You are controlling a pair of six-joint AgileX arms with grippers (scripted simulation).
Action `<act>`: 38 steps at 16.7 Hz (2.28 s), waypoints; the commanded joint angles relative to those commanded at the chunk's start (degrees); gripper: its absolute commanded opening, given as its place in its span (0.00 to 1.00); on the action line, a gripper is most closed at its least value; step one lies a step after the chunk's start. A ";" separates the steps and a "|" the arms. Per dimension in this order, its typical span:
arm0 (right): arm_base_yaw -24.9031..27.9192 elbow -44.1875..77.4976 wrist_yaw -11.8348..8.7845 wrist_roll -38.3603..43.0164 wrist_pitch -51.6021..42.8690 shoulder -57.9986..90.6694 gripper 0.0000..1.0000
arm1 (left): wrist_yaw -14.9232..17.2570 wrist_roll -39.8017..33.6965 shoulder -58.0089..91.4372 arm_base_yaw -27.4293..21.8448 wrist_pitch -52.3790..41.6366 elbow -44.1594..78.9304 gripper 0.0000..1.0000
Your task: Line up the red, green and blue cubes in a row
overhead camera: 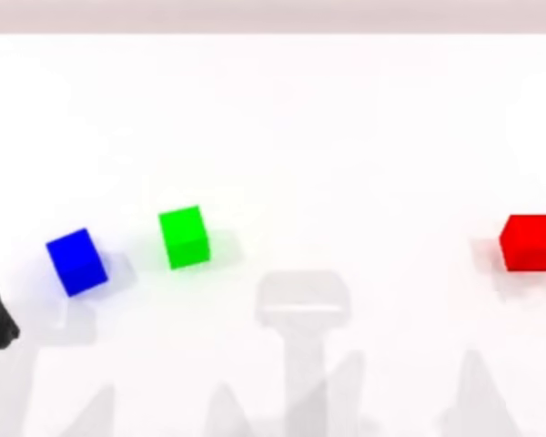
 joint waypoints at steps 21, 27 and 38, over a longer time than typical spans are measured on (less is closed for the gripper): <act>5.19 56.14 0.14 4.98 -41.29 74.52 1.00 | 0.00 0.00 0.00 0.00 0.00 0.00 1.00; 5.12 51.81 0.15 4.92 -34.67 76.83 1.00 | 0.00 0.00 0.00 0.00 0.00 0.00 1.00; 5.30 44.84 0.19 5.19 -23.00 81.52 0.92 | 0.00 0.00 0.00 0.00 0.00 0.00 1.00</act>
